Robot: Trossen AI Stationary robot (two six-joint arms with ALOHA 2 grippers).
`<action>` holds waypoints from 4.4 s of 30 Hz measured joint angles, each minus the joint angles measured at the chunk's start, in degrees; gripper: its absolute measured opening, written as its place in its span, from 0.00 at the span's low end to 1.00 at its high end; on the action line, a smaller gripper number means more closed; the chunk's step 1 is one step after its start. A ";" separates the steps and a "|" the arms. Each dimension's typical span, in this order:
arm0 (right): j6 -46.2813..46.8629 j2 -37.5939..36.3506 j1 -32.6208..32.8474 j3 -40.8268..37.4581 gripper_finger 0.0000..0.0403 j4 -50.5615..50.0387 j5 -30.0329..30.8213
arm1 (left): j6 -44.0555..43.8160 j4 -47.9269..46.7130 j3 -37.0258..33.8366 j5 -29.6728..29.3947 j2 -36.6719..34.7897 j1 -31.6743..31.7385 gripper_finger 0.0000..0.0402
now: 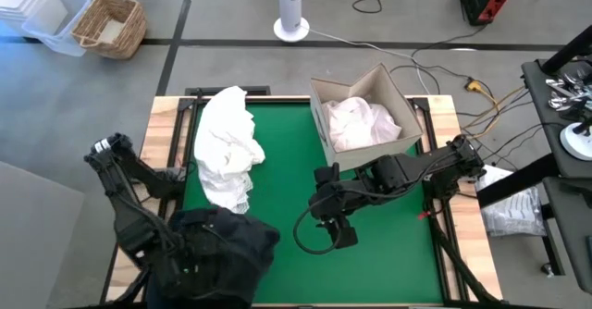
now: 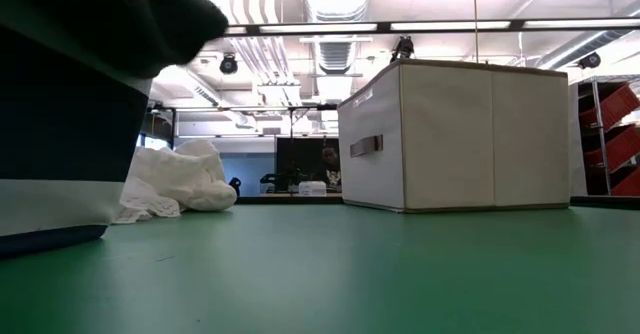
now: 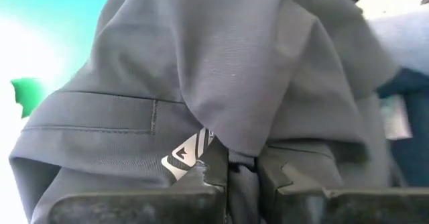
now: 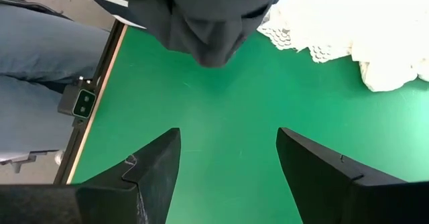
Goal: Sort clothes
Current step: Put the black shorts into the blue laundry organizer
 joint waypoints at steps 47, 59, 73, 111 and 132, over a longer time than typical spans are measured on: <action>-2.93 0.17 -0.04 -3.60 0.55 5.62 0.15 | -24.02 -0.97 3.10 13.14 12.71 -8.85 0.01; -3.89 0.17 -0.04 -4.22 0.55 6.55 0.15 | -15.78 6.52 -0.28 14.52 14.59 -5.86 0.01; -4.66 0.17 -0.15 -8.36 0.55 9.59 0.13 | -18.64 26.65 -17.26 15.93 10.21 -5.19 0.01; -4.64 0.17 -0.28 -11.13 0.54 12.51 0.09 | -19.77 45.46 -29.16 12.63 8.31 -3.31 0.28; -4.53 0.17 -0.33 -11.13 0.54 12.97 0.11 | -14.88 31.39 -17.39 12.81 8.68 -4.24 0.48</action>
